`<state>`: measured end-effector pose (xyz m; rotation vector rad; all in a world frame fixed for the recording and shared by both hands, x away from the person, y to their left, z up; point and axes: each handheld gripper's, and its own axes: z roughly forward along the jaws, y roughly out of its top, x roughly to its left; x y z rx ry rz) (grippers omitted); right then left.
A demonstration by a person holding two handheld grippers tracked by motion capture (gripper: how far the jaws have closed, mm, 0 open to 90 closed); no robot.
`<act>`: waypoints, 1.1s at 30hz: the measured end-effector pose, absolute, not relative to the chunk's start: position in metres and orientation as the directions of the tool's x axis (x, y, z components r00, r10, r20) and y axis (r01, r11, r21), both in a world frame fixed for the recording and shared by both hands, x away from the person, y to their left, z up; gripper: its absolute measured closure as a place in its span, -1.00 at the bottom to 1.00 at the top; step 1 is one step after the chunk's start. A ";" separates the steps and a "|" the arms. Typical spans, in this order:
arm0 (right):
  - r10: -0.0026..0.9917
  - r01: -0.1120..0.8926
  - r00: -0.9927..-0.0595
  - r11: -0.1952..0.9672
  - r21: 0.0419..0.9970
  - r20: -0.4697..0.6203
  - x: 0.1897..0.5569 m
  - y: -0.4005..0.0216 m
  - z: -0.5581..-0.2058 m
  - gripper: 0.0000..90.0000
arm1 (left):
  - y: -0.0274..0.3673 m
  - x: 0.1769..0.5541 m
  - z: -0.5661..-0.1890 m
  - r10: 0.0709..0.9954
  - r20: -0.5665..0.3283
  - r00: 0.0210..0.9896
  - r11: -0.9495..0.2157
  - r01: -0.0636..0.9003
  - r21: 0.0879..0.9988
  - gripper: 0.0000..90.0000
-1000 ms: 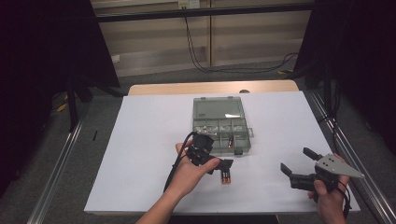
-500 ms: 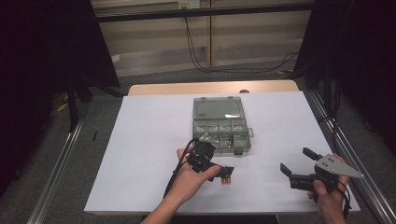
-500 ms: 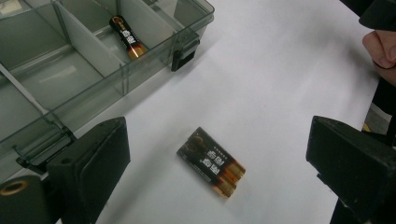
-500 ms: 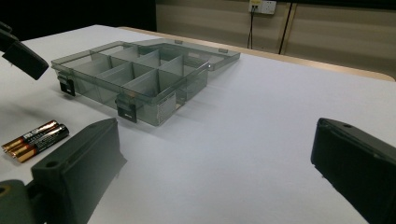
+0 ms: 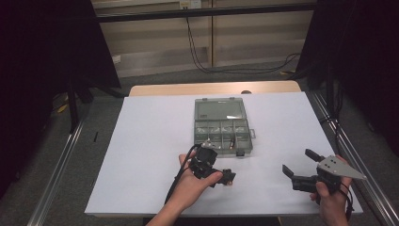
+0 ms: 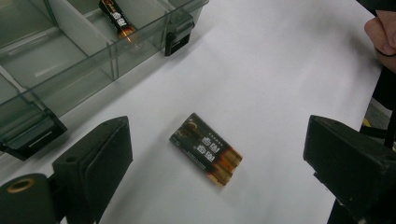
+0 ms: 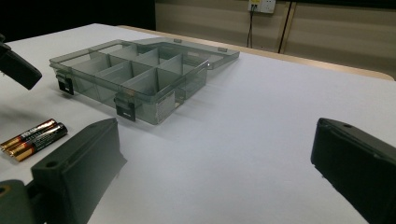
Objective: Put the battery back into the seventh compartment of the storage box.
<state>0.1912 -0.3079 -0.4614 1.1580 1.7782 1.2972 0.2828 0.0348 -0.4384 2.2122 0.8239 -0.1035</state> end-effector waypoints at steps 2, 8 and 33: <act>0.915 0.280 -0.403 0.124 0.952 0.000 0.191 -0.308 -0.461 -0.98 | 0.035 0.282 -0.440 0.534 -0.311 0.786 -0.504 0.592 0.629 -0.82; 0.915 0.281 -0.404 0.126 0.951 -0.002 0.191 -0.308 -0.461 -0.98 | 0.036 0.280 -0.443 0.538 -0.310 0.784 -0.509 0.595 0.623 -0.78; 0.916 0.283 -0.401 0.127 0.951 -0.003 0.191 -0.309 -0.462 -0.98 | 0.029 0.276 -0.459 0.559 -0.293 0.776 -0.541 0.609 0.580 -0.07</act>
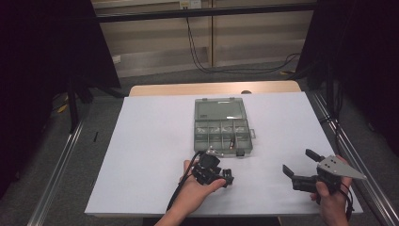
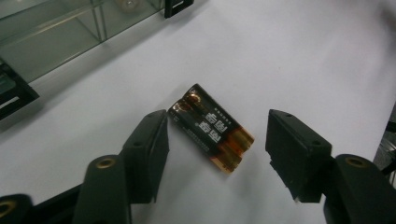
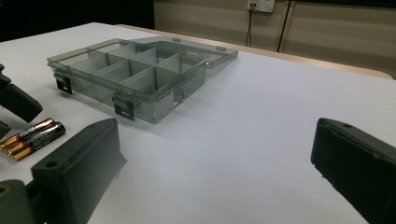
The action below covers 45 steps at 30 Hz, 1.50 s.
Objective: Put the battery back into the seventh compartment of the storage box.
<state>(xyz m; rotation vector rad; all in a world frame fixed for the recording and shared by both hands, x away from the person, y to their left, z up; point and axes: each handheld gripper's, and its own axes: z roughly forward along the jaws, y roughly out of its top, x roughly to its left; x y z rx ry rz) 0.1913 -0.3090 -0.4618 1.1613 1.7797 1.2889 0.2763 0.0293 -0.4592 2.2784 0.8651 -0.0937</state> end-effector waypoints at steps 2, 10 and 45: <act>0.916 0.282 -0.401 0.127 0.951 -0.004 0.191 -0.309 -0.462 -0.98 | 0.030 0.277 -0.460 0.563 -0.292 0.773 -0.541 0.611 0.577 -0.03; 0.917 0.285 -0.400 0.128 0.950 -0.003 0.192 -0.309 -0.462 -0.98 | 0.029 0.276 -0.464 0.573 -0.277 0.771 -0.552 0.613 0.565 0.18; 0.915 0.289 -0.403 0.132 0.948 -0.004 0.192 -0.309 -0.463 -0.98 | 0.027 0.270 -0.464 0.629 -0.158 0.761 -0.570 0.590 0.572 0.71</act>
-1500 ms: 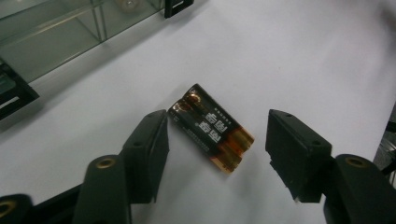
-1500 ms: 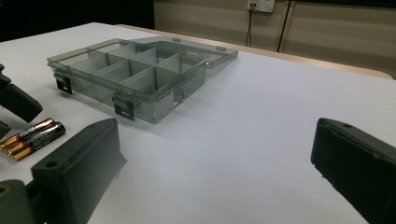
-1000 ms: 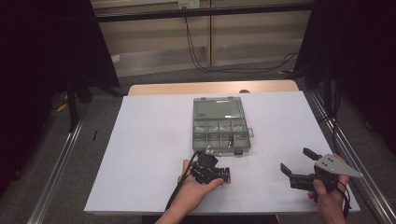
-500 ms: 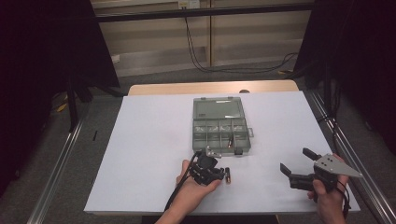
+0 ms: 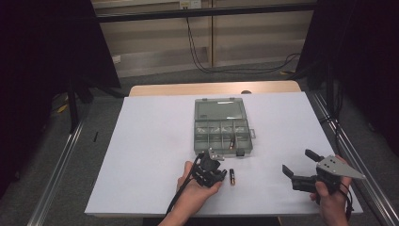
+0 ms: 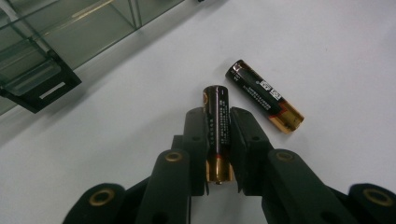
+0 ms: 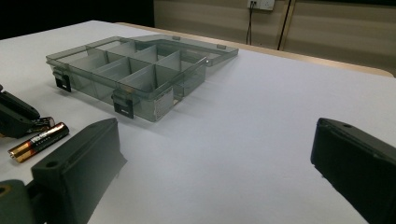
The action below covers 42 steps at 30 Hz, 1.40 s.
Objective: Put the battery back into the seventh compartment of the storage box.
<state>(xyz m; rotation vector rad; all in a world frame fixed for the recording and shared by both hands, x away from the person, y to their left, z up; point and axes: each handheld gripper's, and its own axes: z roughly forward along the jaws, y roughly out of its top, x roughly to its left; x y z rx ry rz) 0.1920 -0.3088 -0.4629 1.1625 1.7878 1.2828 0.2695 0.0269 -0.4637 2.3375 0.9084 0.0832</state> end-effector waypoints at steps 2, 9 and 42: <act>0.918 0.288 -0.397 0.127 0.949 -0.002 0.192 -0.309 -0.463 -0.98 | 0.028 0.271 -0.463 0.627 -0.157 0.763 -0.569 0.586 0.576 0.71; 0.916 0.295 -0.401 0.125 0.947 0.004 0.192 -0.308 -0.463 -0.98 | 0.030 0.274 -0.457 0.625 -0.174 0.761 -0.552 0.589 0.590 0.71; 0.913 0.281 -0.407 0.132 0.951 -0.007 0.195 -0.306 -0.463 -0.98 | 0.044 0.306 -0.422 0.621 -0.240 0.746 -0.479 0.604 0.637 0.71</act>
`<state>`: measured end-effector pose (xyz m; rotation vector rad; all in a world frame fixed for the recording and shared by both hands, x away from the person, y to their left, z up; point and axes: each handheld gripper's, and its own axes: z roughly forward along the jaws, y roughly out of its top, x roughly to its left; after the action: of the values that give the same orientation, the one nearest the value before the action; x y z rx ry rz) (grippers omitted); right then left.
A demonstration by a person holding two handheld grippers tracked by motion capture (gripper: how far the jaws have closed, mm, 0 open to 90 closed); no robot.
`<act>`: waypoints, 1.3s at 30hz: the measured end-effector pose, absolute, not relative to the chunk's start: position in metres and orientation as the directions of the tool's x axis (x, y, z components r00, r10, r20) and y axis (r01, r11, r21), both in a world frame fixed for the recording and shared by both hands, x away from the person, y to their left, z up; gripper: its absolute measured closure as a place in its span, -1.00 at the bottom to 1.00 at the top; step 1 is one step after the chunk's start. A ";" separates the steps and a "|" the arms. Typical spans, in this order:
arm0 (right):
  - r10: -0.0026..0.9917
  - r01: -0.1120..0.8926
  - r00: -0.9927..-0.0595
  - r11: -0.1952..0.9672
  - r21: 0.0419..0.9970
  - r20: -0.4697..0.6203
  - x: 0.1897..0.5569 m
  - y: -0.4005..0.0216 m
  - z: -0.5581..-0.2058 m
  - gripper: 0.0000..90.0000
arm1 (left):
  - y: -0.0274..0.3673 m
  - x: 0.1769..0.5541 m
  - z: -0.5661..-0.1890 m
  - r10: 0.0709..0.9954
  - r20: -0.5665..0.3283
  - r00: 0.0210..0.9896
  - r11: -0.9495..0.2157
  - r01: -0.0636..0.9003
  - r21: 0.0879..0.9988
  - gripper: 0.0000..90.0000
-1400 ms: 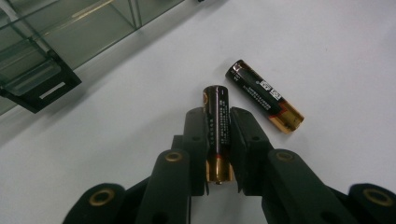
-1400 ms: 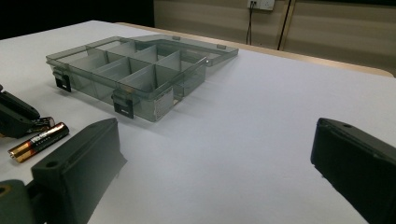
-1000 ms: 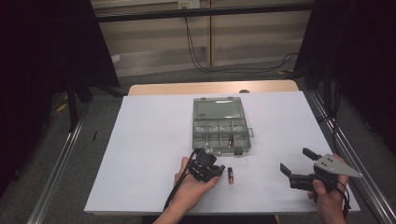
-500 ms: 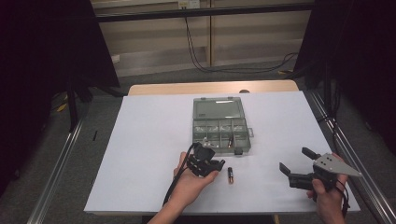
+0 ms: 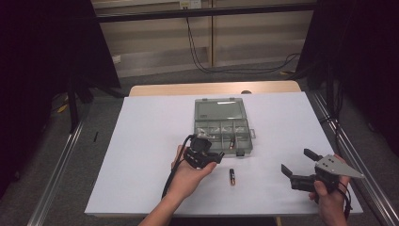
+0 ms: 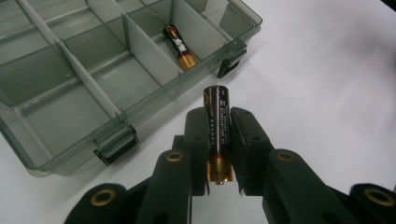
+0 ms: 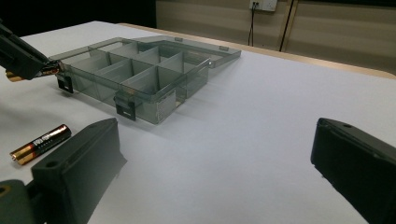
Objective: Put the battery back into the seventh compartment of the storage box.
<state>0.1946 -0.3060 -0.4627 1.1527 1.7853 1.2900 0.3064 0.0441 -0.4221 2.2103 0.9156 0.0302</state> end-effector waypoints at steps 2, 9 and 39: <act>0.916 0.285 -0.401 0.124 0.950 0.001 0.195 -0.306 -0.463 -0.98 | 0.043 0.308 -0.421 0.618 -0.243 0.748 -0.477 0.602 0.640 0.71; 0.914 0.284 -0.405 0.131 0.950 -0.005 0.194 -0.308 -0.463 -0.98 | 0.040 0.314 -0.418 0.611 -0.264 0.746 -0.468 0.610 0.640 0.71; 0.915 0.282 -0.403 0.128 0.951 -0.003 0.194 -0.309 -0.463 -0.98 | 0.025 0.343 -0.410 0.622 -0.261 0.738 -0.458 0.613 0.644 0.71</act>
<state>0.1935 -0.3085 -0.4629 1.1592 1.7809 1.2899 0.3426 0.0249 -0.4103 2.1861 0.9257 0.0151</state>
